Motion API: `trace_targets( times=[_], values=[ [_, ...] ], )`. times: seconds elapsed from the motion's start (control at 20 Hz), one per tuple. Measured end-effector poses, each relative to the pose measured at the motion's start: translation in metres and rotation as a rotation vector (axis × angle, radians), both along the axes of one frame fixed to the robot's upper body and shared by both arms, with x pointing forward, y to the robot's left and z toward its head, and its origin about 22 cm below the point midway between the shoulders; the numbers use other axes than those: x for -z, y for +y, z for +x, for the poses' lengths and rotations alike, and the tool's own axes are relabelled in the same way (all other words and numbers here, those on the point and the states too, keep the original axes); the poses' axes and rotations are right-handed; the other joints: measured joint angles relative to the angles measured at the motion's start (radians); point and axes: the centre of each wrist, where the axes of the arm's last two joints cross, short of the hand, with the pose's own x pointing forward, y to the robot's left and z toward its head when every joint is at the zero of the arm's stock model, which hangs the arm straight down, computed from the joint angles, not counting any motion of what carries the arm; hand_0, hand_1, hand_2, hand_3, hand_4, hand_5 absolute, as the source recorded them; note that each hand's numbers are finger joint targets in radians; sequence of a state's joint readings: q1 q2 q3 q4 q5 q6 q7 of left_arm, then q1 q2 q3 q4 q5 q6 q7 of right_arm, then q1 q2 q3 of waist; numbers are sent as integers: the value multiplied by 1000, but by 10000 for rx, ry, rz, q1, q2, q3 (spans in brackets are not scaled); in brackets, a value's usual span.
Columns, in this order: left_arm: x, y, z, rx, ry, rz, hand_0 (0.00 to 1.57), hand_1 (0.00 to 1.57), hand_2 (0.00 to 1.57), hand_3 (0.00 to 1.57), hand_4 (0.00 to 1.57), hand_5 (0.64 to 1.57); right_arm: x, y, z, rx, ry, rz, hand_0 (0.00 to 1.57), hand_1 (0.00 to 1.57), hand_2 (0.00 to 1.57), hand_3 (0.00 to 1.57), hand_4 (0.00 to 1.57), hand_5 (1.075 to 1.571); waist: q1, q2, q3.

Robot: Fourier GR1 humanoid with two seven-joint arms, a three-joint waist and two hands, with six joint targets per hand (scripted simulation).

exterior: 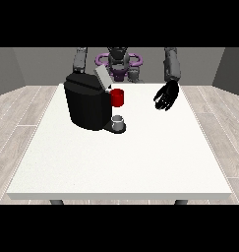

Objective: Insert the coffee pod into the coffee machine and close the lid

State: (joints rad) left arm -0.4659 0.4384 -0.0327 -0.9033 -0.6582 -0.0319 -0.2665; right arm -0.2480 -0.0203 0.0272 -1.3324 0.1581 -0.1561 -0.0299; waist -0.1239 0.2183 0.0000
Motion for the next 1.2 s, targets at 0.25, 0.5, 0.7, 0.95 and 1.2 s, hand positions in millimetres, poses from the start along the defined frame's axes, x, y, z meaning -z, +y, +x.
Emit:
trace_targets(
  times=[0.25,0.5,0.7,0.95,1.2],
  values=[
    [7,9,1,135,425,1217,912,912,1036,891,335,1571,0,2,-1,-179,61,44,0,0,0,0,0,1571,-230,5,1],
    [17,10,-1,461,1162,2211,730,730,961,849,392,1571,7,-4,0,-43,372,209,0,0,0,0,0,1571,-165,-194,8],
    [19,5,4,722,1440,2478,909,909,1050,956,411,1571,13,-12,2,344,672,-83,0,0,0,0,0,1571,-75,-357,10],
    [23,-4,10,948,1391,2470,1277,1277,1311,1244,496,1571,21,-9,0,600,923,-426,0,0,0,0,0,1571,20,-538,5],
    [12,-13,20,1384,1129,1259,1449,1449,1434,1357,517,1571,30,-14,-4,803,1242,-599,0,0,0,0,0,1571,181,-850,-1]
  ],
)
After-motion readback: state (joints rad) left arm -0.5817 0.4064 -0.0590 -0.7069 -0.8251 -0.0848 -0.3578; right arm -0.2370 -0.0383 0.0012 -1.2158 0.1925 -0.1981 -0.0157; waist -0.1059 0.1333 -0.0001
